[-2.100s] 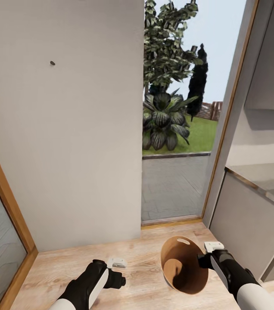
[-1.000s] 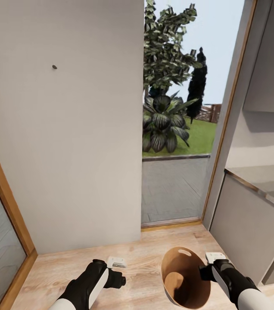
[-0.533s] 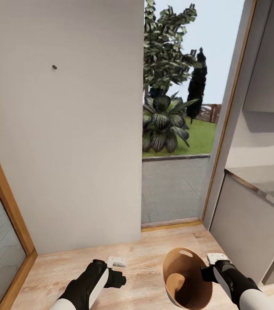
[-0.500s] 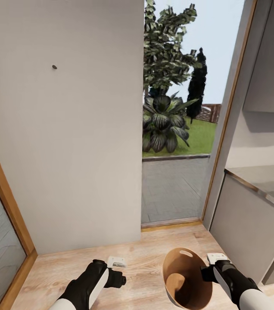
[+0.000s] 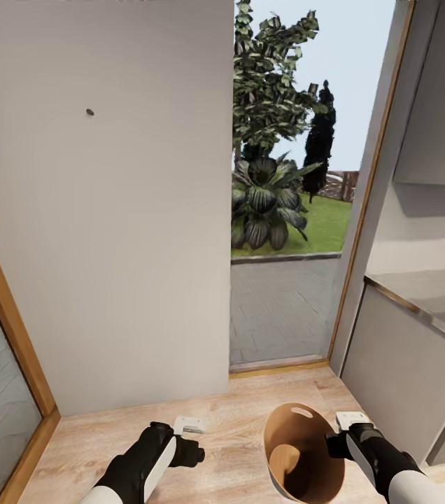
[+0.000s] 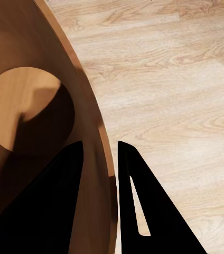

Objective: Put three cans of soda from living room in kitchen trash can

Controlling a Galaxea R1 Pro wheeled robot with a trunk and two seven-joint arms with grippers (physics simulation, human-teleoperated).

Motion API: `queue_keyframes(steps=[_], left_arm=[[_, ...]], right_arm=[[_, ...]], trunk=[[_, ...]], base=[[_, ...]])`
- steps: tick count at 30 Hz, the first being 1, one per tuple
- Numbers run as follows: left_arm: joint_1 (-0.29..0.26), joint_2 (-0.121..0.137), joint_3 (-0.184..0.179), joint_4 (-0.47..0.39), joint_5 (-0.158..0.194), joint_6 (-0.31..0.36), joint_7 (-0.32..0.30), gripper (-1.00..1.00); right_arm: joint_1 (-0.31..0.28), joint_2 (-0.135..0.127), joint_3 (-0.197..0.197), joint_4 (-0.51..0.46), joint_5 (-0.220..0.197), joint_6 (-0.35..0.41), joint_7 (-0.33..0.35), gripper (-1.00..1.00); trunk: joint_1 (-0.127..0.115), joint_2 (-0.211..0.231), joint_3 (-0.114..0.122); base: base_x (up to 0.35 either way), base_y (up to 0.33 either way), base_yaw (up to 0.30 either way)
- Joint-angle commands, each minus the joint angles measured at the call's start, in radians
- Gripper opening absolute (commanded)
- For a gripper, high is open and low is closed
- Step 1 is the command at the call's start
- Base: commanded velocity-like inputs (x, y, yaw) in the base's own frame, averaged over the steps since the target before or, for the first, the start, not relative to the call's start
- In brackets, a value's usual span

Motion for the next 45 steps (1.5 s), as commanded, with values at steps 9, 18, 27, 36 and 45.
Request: queue_keyframes(steps=[9, 18, 27, 36, 45], left_arm=[[0.000, 0.002, 0.000, -0.001, 0.000, -0.041, -0.001, 1.00], [0.001, 0.002, 0.000, -0.001, 0.001, -0.046, -0.001, 1.00], [0.002, 0.002, 0.000, -0.001, 0.002, -0.045, -0.001, 1.00], [0.002, 0.002, 0.000, -0.001, 0.003, -0.046, -0.004, 1.00], [0.002, 0.002, 0.000, -0.001, 0.003, -0.046, -0.004, 1.00]], right_arm=[[0.000, 0.001, 0.000, -0.001, -0.006, 0.000, 0.004, -1.00], [0.000, 0.003, 0.001, -0.001, -0.006, 0.000, 0.004, -1.00], [0.000, 0.006, 0.003, -0.002, -0.003, 0.000, 0.004, -1.00], [0.000, 0.004, 0.002, -0.002, -0.006, -0.001, 0.004, -1.00], [0.000, 0.002, 0.002, -0.002, -0.006, 0.000, 0.004, -1.00]], trunk=[[0.000, 0.000, 0.014], [0.000, 0.000, 0.027], [0.000, 0.000, 0.029], [0.000, 0.000, 0.029], [0.000, 0.000, 0.029]], base=[[0.000, 0.000, 0.000], [0.000, 0.000, 0.000], [0.000, 0.000, 0.000], [0.000, 0.000, 0.000], [0.000, 0.000, 0.000]])
